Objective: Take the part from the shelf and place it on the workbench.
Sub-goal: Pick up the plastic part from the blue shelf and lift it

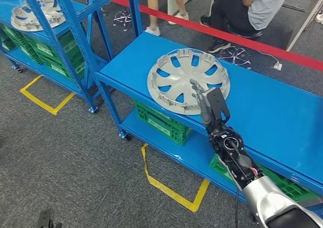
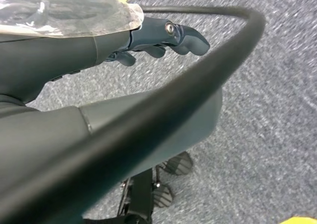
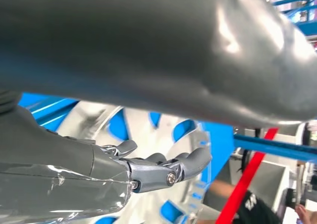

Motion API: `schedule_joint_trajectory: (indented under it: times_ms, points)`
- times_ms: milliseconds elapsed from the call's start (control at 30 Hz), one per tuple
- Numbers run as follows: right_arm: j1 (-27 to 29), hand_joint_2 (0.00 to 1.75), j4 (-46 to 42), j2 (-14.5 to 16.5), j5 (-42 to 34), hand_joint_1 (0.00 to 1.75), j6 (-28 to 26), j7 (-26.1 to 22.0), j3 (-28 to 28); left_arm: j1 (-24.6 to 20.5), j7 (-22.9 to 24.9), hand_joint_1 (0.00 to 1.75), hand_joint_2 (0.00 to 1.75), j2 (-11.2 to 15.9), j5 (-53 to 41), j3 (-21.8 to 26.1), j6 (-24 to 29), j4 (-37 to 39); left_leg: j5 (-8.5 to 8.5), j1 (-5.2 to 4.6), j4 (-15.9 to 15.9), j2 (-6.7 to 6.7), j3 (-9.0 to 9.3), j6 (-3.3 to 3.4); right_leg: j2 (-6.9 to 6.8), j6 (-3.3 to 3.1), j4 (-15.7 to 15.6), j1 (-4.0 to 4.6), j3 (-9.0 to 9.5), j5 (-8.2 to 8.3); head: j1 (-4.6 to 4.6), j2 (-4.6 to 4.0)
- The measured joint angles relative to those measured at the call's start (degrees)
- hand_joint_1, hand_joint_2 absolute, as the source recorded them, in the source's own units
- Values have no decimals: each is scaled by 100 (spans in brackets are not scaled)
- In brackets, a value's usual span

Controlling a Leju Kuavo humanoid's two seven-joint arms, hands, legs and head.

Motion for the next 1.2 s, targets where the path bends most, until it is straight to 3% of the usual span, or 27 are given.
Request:
schedule_joint_trajectory:
  times_ms: [67,300,500,567,633,667,700,733,833,900,1000,1067,1100,1167,1200]
  points:
    - [5,0,-21,-6,-4,0,-4,1,-22,10,3,0,0,0,1,0,-8,0,9,5,-9,1,4,23,4,-4,-5,16,-2,4,-35,0]
    - [5,0,-60,-8,-5,0,3,3,-40,11,1,0,0,8,15,0,-14,0,16,12,-39,-1,29,6,3,-39,-8,20,7,2,-133,1]
    - [-29,0,-68,4,-1,0,48,-38,-40,8,-19,0,0,21,31,0,-23,0,12,12,-148,9,96,39,-5,7,-30,13,29,-35,-194,1]
    - [-63,0,-74,12,8,0,63,-54,-40,10,-25,0,0,19,37,0,-29,0,29,48,-278,22,215,51,-16,51,307,13,-109,-220,-169,0]
    - [-75,0,-65,12,14,0,74,-71,-34,10,-32,0,0,19,41,0,-37,0,7,61,-308,25,285,63,-25,94,1096,-14,-503,-538,-116,0]
    - [-64,0,-57,12,14,0,79,-81,-31,9,-33,0,0,18,43,0,-39,0,-18,64,-304,19,309,62,-26,118,1462,-32,-709,-639,-95,0]
    - [-48,0,-49,13,14,0,85,-90,-26,14,-33,0,0,15,46,0,-41,0,-51,70,-299,11,340,54,-28,141,1655,-53,-842,-639,-80,1]
    - [-37,0,-44,13,14,0,90,-100,-24,19,-34,0,0,13,51,0,-44,0,-91,80,-288,-1,379,38,-30,163,1610,-76,-861,-517,-65,1]
    - [-58,0,-19,14,14,0,98,-129,-21,33,-39,0,0,17,72,0,-48,3,-243,114,-221,-40,499,-55,-15,220,540,-131,-414,123,9,0]
    - [-80,0,4,26,14,0,107,-143,-12,22,-46,0,0,30,80,0,-48,8,-307,116,-170,-54,485,-134,16,177,126,-116,-208,178,23,0]
    - [-97,0,24,50,14,0,115,-158,-2,8,-57,0,0,26,92,0,-49,11,-348,138,-158,-45,471,-230,30,26,70,-78,-152,77,-22,1]
    - [-132,0,29,69,14,0,117,-174,-5,1,-63,0,0,23,99,0,-49,11,-475,141,166,23,338,-269,17,-62,23,-89,-34,27,-73,1]
    - [-144,0,32,79,14,0,121,-182,-6,-7,-67,0,0,23,101,0,-49,11,-584,139,543,62,127,-276,1,-95,3,-88,31,-9,-120,1]
    - [-148,0,51,83,14,0,133,-192,-1,-10,-75,0,0,23,106,0,-49,11,-763,131,1457,90,-505,-276,-36,-132,-12,-64,145,-94,-210,1]
    - [-143,0,66,85,14,0,139,-195,5,-1,-79,0,0,20,110,0,-49,11,-746,128,1732,91,-768,-268,-47,-137,-13,-53,203,-140,-239,1]
